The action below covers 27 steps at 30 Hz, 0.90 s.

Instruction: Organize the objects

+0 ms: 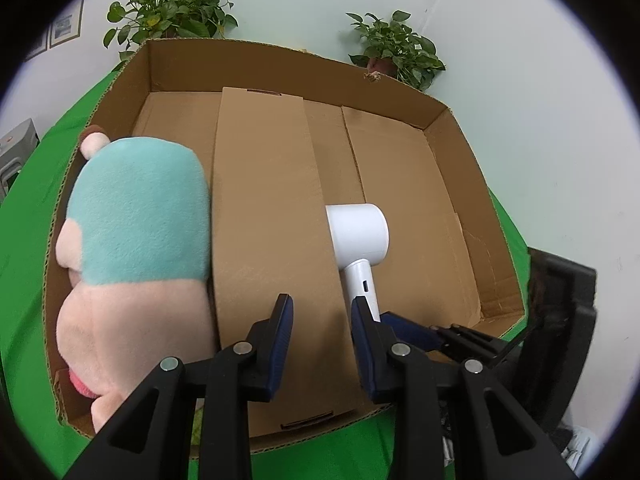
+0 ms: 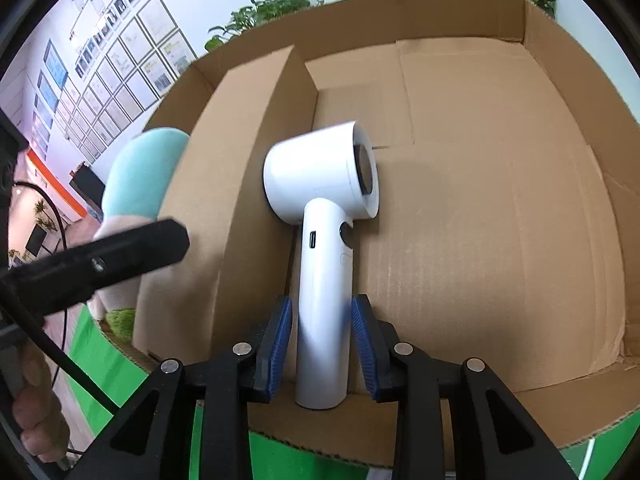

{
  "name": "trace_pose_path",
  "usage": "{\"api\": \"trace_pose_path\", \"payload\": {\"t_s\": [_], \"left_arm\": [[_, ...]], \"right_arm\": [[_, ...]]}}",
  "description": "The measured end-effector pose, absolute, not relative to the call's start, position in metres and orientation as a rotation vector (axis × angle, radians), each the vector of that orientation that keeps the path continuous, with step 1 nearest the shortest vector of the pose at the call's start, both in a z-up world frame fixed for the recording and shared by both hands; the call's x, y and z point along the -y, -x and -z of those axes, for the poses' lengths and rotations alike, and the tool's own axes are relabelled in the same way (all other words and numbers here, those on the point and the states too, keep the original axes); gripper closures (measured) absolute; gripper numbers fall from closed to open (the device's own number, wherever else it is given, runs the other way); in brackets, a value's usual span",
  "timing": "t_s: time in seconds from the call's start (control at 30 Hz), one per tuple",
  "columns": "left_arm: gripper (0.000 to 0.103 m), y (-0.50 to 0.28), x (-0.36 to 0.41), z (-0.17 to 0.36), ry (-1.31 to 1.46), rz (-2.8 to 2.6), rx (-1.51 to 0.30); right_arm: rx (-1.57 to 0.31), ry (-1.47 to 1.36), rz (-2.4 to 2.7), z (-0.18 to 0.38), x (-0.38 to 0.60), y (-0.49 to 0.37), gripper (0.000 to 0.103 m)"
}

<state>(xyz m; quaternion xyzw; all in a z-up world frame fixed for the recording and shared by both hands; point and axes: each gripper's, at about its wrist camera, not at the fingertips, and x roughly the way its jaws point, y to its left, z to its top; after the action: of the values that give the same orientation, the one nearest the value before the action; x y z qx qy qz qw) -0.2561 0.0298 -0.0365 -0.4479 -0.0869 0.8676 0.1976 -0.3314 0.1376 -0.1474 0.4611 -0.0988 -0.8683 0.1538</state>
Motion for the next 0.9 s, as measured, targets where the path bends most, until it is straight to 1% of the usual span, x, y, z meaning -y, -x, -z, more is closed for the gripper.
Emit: {"api": "trace_pose_path", "payload": {"t_s": [0.03, 0.07, 0.1, 0.13, 0.2, 0.23, 0.27, 0.3, 0.37, 0.4, 0.43, 0.47, 0.7, 0.9], "left_arm": [[0.074, 0.254, -0.03, 0.036, 1.242, -2.443, 0.234], [0.074, 0.254, -0.031, 0.036, 1.231, -2.456, 0.223], [0.074, 0.251, -0.032, 0.034, 1.209, -2.478, 0.207], [0.074, 0.247, -0.032, 0.031, 1.187, -2.502, 0.191], [0.073, 0.239, -0.031, 0.026, 1.144, -2.541, 0.162], [0.068, 0.233, -0.033, 0.023, 1.116, -2.571, 0.141], [0.059, 0.228, -0.031, 0.021, 1.098, -2.589, 0.128], [0.054, 0.222, -0.031, 0.018, 1.073, -2.62, 0.109], [0.031, 0.21, -0.032, 0.013, 1.022, -2.692, 0.07], [0.025, 0.206, -0.033, 0.011, 1.0, -2.727, 0.058], [0.023, 0.202, -0.034, 0.009, 0.968, -2.764, 0.048], [0.023, 0.198, -0.033, 0.007, 0.948, -2.781, 0.04], [0.023, 0.178, -0.035, 0.002, 0.922, -2.833, 0.015], [0.023, 0.172, -0.035, 0.007, 0.95, -2.816, 0.028]], "right_arm": [[0.285, -1.314, 2.495, 0.147, -0.147, 0.321, 0.071], [0.284, -1.304, 2.503, 0.144, -0.149, 0.318, 0.067], [0.277, -1.297, 2.512, 0.141, -0.152, 0.314, 0.059], [0.264, -1.287, 2.526, 0.138, -0.153, 0.31, 0.055], [0.23, -1.248, 2.561, 0.133, -0.16, 0.299, 0.037], [0.221, -1.222, 2.575, 0.131, -0.166, 0.289, 0.031], [0.217, -1.198, 2.584, 0.127, -0.171, 0.275, 0.021], [0.214, -1.171, 2.59, 0.124, -0.173, 0.268, 0.013], [0.191, -1.121, 2.608, 0.116, -0.177, 0.249, 0.006], [0.172, -1.097, 2.62, 0.112, -0.179, 0.24, 0.003], [0.159, -1.079, 2.628, 0.109, -0.183, 0.232, 0.002], [0.146, -1.056, 2.638, 0.106, -0.184, 0.226, 0.001], [0.114, -0.961, 2.624, 0.094, -0.2, 0.165, 0.001], [0.122, -1.008, 2.537, 0.108, -0.215, 0.124, 0.001]]}}
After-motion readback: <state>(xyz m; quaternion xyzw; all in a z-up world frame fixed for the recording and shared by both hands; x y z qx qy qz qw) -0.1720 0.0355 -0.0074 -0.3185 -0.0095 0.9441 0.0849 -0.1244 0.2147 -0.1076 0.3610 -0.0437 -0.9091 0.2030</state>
